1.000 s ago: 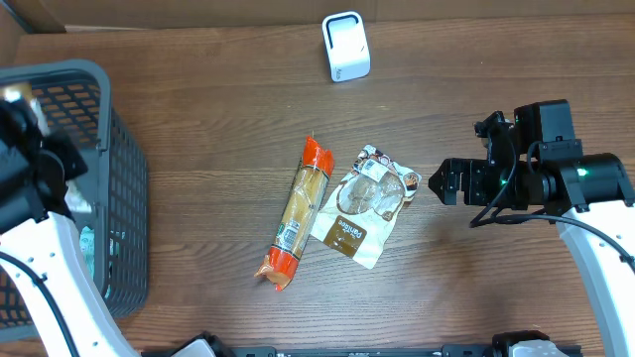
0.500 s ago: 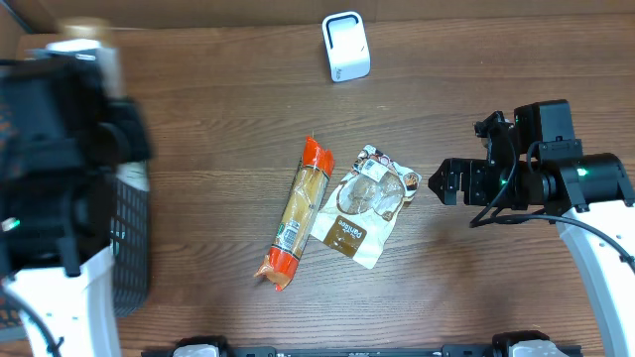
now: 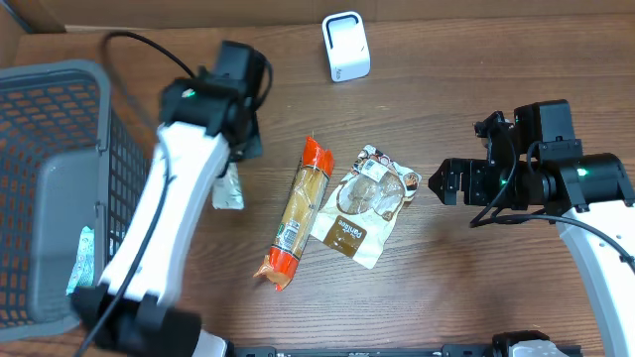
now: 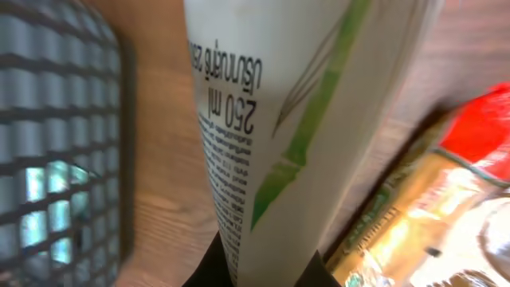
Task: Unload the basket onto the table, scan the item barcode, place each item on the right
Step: 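Carry the white tube to the table and lay it beside the pasta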
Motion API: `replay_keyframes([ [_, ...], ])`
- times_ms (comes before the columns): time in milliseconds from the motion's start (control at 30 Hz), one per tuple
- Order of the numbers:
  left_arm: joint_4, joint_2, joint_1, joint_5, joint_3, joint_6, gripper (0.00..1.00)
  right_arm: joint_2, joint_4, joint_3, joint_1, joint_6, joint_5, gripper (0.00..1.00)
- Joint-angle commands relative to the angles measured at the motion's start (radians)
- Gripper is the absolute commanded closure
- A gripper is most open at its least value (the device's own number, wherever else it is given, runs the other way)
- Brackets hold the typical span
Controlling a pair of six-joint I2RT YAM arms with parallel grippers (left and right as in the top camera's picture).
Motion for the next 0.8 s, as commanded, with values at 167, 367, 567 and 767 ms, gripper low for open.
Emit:
replay_keyframes([
  [167, 0.12, 0.208, -0.057, 0.056, -0.134, -0.08, 0.96, 0.002, 0.003, 0.024, 0.006, 0.003, 0.0, 0.0],
  [367, 0.16, 0.292, -0.06, 0.095, -0.16, -0.08, 0.96, 0.002, 0.003, 0.024, 0.006, 0.003, 0.0, 0.0],
  [567, 0.186, 0.32, -0.079, 0.188, -0.16, -0.042, 0.95, 0.002, 0.003, 0.024, 0.006, 0.003, 0.0, 0.0],
  [767, 0.178, 0.32, -0.085, 0.21, -0.159, -0.039, 0.68, 0.002, 0.003, 0.024, 0.006, 0.003, 0.0, 0.0],
])
